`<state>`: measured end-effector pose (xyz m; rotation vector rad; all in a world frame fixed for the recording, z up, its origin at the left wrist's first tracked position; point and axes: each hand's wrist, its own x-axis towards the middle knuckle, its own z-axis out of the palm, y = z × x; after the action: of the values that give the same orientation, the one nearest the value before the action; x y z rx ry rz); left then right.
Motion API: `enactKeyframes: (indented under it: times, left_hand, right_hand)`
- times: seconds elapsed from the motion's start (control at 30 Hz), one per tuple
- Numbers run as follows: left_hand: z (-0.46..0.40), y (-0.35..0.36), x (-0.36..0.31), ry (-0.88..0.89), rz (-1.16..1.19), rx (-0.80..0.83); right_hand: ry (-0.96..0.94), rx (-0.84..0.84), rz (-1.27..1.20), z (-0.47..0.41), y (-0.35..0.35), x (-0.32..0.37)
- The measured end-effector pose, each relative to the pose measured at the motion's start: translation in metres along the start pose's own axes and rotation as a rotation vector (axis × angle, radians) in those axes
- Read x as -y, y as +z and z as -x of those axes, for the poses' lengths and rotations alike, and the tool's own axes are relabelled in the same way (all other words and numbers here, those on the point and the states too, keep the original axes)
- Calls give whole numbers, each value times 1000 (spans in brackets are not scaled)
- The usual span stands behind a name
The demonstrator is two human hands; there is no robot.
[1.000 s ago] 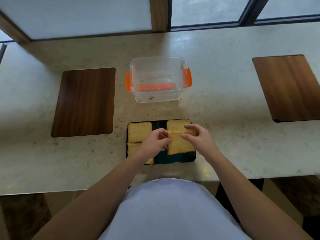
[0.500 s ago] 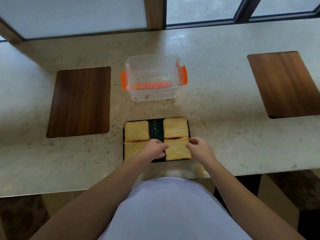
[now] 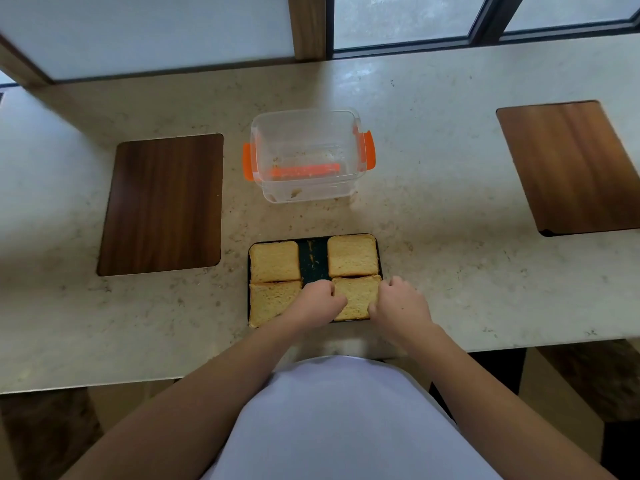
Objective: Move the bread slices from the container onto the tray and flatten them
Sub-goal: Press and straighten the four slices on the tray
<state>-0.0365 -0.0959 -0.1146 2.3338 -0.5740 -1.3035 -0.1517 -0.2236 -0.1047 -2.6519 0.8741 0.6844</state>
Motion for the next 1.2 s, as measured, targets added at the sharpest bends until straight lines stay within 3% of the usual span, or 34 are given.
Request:
enactKeyframes:
  times: [0.4, 0.57, 0.67, 0.87, 1.2]
  left_hand:
    - [2, -5, -2, -27, 134, 41]
    - [14, -41, 27, -93, 498, -392]
    - [17, -68, 56, -170, 514, -555]
    - [17, -88, 76, -182, 528, -495]
    - [8, -92, 81, -277, 536, -443]
  right_hand:
    - [37, 69, -59, -2, -2, 5]
    - [-82, -127, -180, -5, -9, 33]
    - [-161, -40, -357, -18, -13, 62]
    - [-113, 253, -539, -53, -14, 100]
    - [67, 324, -719, -70, -14, 126]
